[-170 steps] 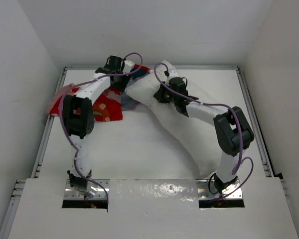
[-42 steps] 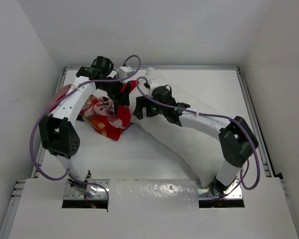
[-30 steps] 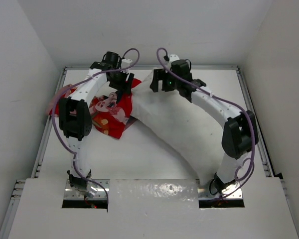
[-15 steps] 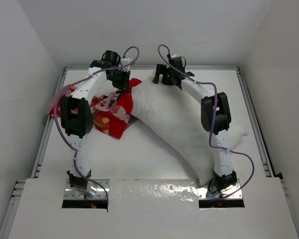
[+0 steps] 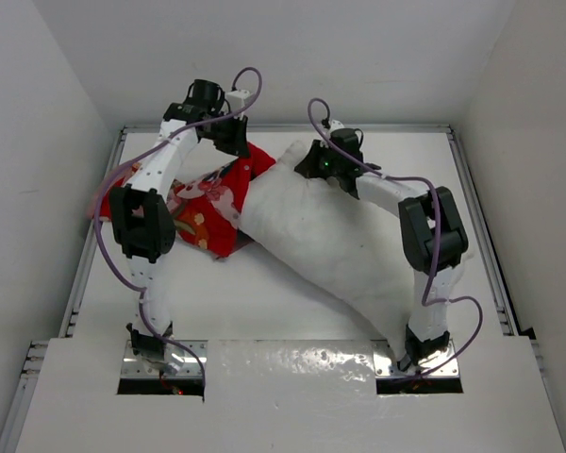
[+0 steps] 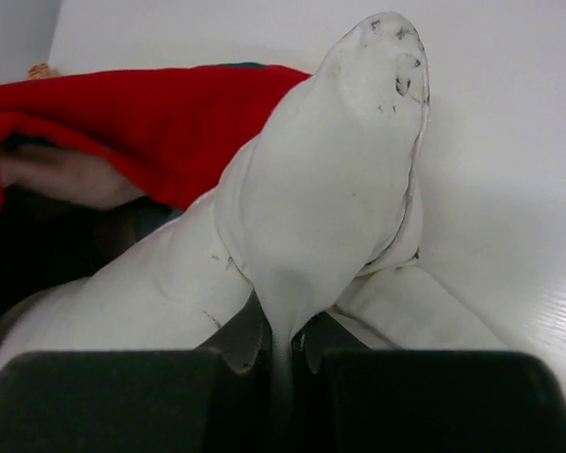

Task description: Put the pillow into the pillowcase

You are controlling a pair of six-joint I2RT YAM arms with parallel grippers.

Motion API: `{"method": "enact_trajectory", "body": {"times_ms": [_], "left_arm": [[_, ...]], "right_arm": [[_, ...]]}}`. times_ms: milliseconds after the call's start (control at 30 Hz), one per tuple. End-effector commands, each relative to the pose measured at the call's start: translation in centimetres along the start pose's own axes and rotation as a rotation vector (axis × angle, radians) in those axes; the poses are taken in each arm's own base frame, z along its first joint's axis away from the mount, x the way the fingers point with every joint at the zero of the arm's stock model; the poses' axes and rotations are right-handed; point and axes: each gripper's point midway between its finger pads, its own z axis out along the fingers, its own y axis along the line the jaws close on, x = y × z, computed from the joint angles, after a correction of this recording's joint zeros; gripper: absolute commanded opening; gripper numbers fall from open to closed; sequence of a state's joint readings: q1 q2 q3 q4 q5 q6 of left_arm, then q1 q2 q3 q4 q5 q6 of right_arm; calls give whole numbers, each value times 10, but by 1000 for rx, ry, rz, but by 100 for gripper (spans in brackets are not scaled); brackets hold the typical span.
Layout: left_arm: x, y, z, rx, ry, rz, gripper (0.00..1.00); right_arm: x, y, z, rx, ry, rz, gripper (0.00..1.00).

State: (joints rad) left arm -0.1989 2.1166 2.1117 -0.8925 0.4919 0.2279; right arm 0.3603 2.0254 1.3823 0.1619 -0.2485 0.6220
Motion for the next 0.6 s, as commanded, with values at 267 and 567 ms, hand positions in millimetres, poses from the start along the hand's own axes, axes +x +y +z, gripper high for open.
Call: {"method": "enact_trajectory", "body": {"times_ms": [267,567], "left_arm": [[-34,-52,-37,199,-147,101,0],[-17,-48,-43,163,-113,109,0]], "right_arm": [[44,166,-16,-412,13,-256,0],[79,209,-48,-584,-3,-411,0]]}}
